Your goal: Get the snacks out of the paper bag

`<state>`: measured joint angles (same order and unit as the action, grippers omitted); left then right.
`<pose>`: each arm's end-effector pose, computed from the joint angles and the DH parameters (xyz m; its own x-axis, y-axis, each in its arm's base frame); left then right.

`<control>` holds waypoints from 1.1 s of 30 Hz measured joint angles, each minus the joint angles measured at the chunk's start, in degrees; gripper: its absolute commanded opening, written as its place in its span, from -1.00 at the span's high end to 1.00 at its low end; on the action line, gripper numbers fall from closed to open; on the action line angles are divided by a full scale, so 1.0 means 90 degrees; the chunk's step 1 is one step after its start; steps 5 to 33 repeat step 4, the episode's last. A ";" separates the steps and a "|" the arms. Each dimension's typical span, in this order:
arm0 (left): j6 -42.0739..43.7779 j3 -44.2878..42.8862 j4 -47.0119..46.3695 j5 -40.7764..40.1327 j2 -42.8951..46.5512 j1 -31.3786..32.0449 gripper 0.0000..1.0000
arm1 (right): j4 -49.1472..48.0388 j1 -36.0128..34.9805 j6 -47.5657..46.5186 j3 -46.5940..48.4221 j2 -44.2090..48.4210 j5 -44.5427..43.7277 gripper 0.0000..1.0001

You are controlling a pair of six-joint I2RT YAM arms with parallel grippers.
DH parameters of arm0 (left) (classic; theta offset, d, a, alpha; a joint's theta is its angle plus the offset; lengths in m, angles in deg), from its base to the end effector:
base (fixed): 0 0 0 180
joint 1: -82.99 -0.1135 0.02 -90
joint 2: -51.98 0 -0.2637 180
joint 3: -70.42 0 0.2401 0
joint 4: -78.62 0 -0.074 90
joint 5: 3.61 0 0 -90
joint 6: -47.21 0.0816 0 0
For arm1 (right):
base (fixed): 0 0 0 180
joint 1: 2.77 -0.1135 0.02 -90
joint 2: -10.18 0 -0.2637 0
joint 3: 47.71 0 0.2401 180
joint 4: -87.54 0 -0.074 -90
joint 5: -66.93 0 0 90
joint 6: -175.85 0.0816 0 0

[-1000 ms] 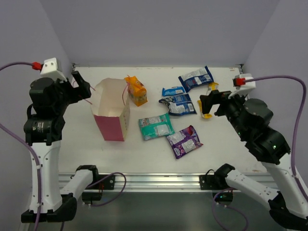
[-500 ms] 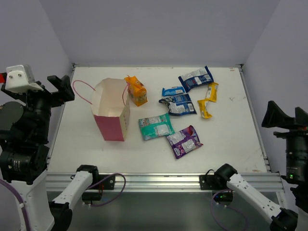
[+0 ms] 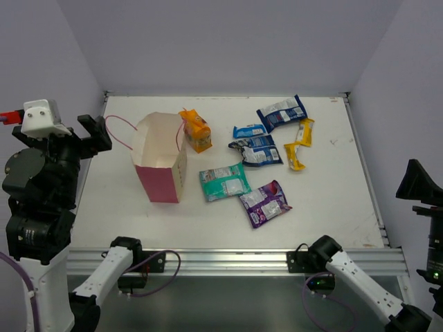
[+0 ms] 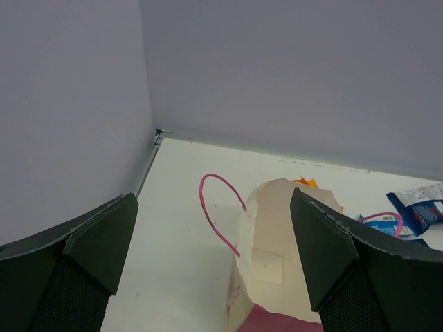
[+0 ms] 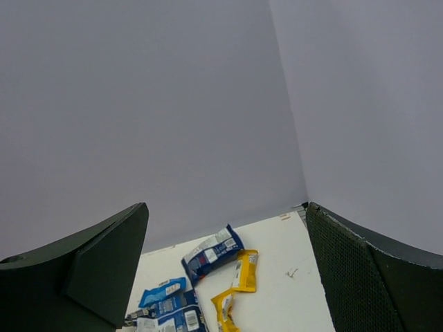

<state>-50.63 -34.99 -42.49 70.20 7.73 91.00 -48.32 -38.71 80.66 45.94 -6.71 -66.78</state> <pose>0.1014 0.0087 0.5139 0.0582 -0.1405 -0.9884 -0.1354 0.9798 -0.1472 -0.0198 -0.0840 0.4955 0.4304 0.2313 -0.8725 0.0862 0.9517 0.2948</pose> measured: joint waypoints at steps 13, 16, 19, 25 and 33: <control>-0.0002 0.0163 -0.0019 0.0056 0.0002 0.0002 -1.00 | 0.0039 0.0000 0.0032 -0.0029 -0.0032 0.0151 -0.98; -0.0002 0.0163 -0.0019 0.0056 0.0002 0.0002 -1.00 | 0.0039 0.0000 0.0032 -0.0029 -0.0032 0.0151 -0.98; -0.0002 0.0163 -0.0019 0.0056 0.0002 0.0002 -1.00 | 0.0039 0.0000 0.0032 -0.0029 -0.0032 0.0151 -0.98; -0.0002 0.0163 -0.0019 0.0056 0.0002 0.0002 -1.00 | 0.0039 0.0000 0.0032 -0.0029 -0.0032 0.0151 -0.98; -0.0002 0.0163 -0.0019 0.0056 0.0002 0.0002 -1.00 | 0.0039 0.0000 0.0032 -0.0029 -0.0032 0.0151 -0.98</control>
